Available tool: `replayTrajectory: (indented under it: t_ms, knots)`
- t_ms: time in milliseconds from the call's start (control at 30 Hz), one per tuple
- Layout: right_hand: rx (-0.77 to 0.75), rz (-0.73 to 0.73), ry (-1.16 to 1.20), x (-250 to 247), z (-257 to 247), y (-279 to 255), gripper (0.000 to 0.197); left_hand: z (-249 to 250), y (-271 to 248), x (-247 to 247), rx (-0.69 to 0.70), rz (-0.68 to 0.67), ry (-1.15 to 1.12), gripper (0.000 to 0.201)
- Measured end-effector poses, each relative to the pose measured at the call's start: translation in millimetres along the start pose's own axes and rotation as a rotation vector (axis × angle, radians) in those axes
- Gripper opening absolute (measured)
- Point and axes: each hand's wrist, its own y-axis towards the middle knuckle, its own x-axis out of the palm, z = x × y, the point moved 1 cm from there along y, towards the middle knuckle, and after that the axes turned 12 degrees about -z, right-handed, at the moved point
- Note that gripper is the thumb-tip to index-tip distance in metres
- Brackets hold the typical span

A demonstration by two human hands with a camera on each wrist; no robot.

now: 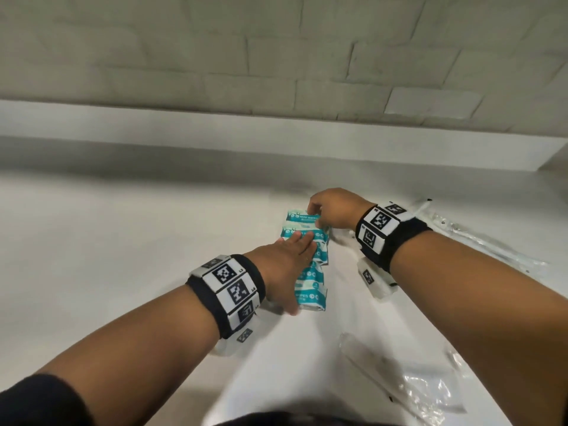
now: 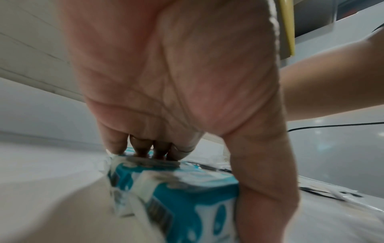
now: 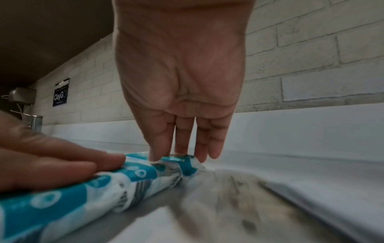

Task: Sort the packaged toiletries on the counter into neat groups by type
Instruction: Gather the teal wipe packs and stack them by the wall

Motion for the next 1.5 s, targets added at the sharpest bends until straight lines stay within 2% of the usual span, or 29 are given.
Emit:
replayTrajectory:
  t_ms: [133,200,300,367,400,500,600,767,867,900,967,1100,1200,1233,1267,1367,1500]
  knots:
    - [0.056,0.044,-0.120,-21.0,3.8,31.7,0.038,-21.5,25.1,-28.3,-0.037,0.014,-0.045,0.117]
    - [0.050,0.018,-0.194,-30.4,5.0,44.2,0.039,-29.4,35.7,-42.3,-0.058,0.044,-0.071,0.111]
    - [0.012,-0.037,-0.162,-47.0,11.4,72.1,0.037,-46.2,62.1,-58.9,-0.083,0.103,-0.078,0.085]
    - [0.032,-0.082,-0.128,-53.9,16.8,87.4,0.036,-54.5,74.3,-65.3,-0.101,0.154,-0.108,0.062]
    - [0.041,-0.078,-0.112,-58.4,21.0,96.9,0.038,-60.0,80.3,-69.3,-0.105,0.181,-0.113,0.056]
    - [0.066,-0.106,-0.078,-64.5,26.5,116.8,0.050,-73.0,92.6,-75.3,-0.089,0.220,-0.033,0.060]
    - [0.081,-0.122,-0.004,-67.3,28.0,133.4,0.053,-84.9,98.9,-80.1,-0.067,0.183,-0.026,0.062]
    - [0.096,-0.093,0.260,-61.9,37.7,139.3,0.050,-87.8,100.4,-81.9,-0.053,0.116,-0.040,0.073]
    - [0.048,-0.112,0.558,-67.3,41.4,124.6,0.047,-94.6,105.5,-85.9,0.017,0.163,-0.113,0.076]
    - [-0.001,-0.081,0.640,-70.7,46.3,121.1,0.047,-100.3,104.5,-89.9,0.035,0.190,-0.204,0.075]
    - [0.029,0.060,0.775,-77.2,62.1,109.1,0.049,-113.4,102.5,-103.3,0.009,0.278,-0.460,0.075]
    - [0.095,0.137,1.129,-65.5,84.3,99.9,0.050,-141.8,113.0,-119.8,-0.186,0.433,-1.099,0.080]
    - [0.097,0.136,1.246,-58.5,80.8,104.6,0.061,-165.5,147.1,-103.8,-0.130,0.389,-1.673,0.106]
    - [0.078,0.114,1.274,-57.8,76.9,106.8,0.063,-170.4,158.4,-97.6,-0.103,0.377,-1.799,0.111]
    - [0.054,0.086,1.294,-57.7,71.0,108.8,0.063,-170.7,164.0,-95.2,-0.086,0.369,-1.849,0.110]
    - [-0.078,0.007,1.358,-55.3,56.6,115.7,0.057,-147.5,151.5,-111.0,-0.029,0.365,-1.808,0.092]
    - [-0.113,0.006,1.382,-52.8,52.9,113.4,0.051,-148.9,154.6,-107.3,-0.025,0.388,-1.840,0.102]
